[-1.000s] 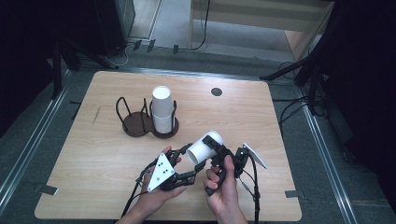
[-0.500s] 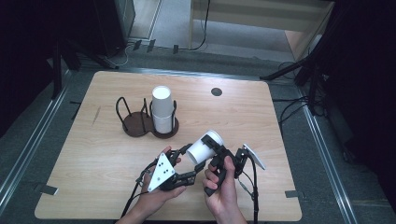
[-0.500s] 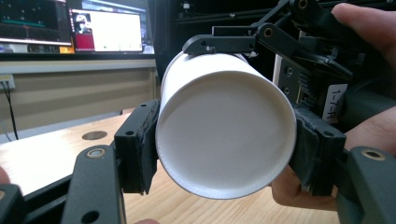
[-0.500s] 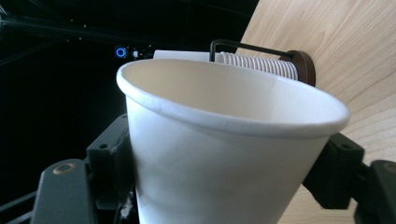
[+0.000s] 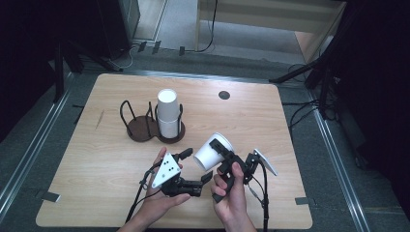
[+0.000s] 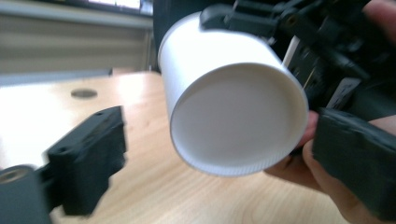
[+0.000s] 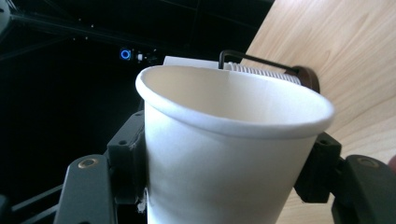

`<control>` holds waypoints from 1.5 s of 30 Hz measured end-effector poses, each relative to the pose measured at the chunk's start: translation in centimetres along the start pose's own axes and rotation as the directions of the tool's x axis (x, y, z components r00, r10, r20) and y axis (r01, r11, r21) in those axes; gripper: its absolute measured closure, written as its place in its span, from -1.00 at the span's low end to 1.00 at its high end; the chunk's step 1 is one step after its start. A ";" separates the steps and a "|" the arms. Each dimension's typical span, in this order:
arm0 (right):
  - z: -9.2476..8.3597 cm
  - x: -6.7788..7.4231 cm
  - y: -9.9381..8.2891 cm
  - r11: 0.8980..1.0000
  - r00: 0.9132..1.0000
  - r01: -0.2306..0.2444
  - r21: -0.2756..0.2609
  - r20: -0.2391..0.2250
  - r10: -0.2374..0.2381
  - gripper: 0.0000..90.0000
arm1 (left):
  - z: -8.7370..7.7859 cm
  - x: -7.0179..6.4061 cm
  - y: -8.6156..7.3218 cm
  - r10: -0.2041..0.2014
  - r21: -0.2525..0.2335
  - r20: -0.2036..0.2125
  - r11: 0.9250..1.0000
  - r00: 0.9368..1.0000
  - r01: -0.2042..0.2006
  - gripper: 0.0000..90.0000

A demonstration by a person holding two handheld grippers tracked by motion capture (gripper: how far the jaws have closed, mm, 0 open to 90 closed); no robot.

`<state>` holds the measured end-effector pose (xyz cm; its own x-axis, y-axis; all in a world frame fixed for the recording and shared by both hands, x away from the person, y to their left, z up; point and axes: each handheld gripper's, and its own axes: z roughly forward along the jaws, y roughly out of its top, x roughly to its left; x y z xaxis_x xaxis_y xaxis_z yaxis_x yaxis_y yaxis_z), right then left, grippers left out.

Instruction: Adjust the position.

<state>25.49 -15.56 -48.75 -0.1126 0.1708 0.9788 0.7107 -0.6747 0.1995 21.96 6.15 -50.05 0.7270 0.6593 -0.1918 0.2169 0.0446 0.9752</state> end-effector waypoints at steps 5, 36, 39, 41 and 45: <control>-0.1 0.4 0.0 0.997 0.998 0.068 -0.025 0.012 -0.068 -0.23 | -0.2 0.1 0.2 -0.018 0.021 0.005 1.000 1.000 0.018 -1.00; -0.9 2.9 -0.1 0.840 0.856 0.516 -0.167 0.118 -0.503 -0.13 | -0.9 0.9 1.1 -0.054 0.049 0.020 0.997 0.998 0.053 -1.00; -1.0 3.1 0.0 0.822 0.839 0.543 -0.171 0.141 -0.525 -0.13 | -0.9 1.0 1.1 -0.057 0.051 0.018 0.997 0.998 0.056 -1.00; -1.1 3.2 0.0 0.807 0.826 0.563 -0.178 0.154 -0.542 -0.13 | -0.9 1.0 1.1 -0.056 0.052 0.019 0.997 0.998 0.055 -1.00; -1.2 3.4 0.1 0.786 0.807 0.590 -0.185 0.167 -0.566 -0.13 | -0.9 1.0 1.1 -0.054 0.053 0.018 0.997 0.998 0.053 -1.00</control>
<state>24.36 -15.94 -45.36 -0.3773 0.6396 0.6697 0.3637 -0.5627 0.7424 22.32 7.55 -49.07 0.7263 0.6419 -0.2459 0.2889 0.0395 0.9565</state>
